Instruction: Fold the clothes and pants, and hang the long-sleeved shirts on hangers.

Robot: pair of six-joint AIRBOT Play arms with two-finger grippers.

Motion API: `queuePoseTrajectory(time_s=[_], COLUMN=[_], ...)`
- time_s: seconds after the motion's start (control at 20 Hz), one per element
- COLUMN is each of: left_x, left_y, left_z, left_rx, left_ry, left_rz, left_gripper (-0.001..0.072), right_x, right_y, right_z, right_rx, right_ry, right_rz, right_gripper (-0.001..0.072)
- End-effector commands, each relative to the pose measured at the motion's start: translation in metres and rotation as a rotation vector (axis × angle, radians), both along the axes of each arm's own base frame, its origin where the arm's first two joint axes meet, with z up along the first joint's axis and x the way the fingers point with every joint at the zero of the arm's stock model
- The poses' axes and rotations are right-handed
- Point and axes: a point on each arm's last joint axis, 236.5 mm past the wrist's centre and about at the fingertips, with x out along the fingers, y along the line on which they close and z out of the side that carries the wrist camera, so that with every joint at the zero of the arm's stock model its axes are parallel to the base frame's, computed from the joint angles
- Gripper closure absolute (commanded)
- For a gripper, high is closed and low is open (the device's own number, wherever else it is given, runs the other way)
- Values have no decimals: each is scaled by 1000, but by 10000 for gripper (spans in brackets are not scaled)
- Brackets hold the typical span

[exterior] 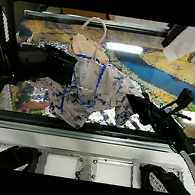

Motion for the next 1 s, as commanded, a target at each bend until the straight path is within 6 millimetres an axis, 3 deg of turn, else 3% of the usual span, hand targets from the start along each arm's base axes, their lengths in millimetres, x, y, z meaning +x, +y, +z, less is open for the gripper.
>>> queuePoseTrajectory(time_s=[0.0, 0.25, 0.4, 0.45, 0.5, 0.55, 0.95], left_x=[-10, -9, -11, -13, -16, -19, -22], left_y=[-15, -38, -34, -30, -27, -23, 48], left_z=[-2, -17, -12, -9, -5, 1, 46], left_rx=[4, 28, 24, 21, 16, 4, -86], left_ry=[1, 24, 15, 10, 0, -12, -103], left_rz=[-47, -89, -88, -88, -88, -87, 69], left_gripper=[693, 692, 691, 605, 315, 191, 210], right_x=[5, 5, 6, 6, 6, 6, 6], right_y=[8, 12, 12, 12, 12, 12, 12], right_z=[4, 12, 11, 11, 11, 11, 13], right_rx=[-9, -8, -9, -9, -9, -9, -3], right_ry=[3, -9, -1, -1, -1, -1, 2], right_rz=[-2, 13, 12, 12, 12, 12, 14], right_gripper=[702, 702, 702, 702, 702, 702, 702])
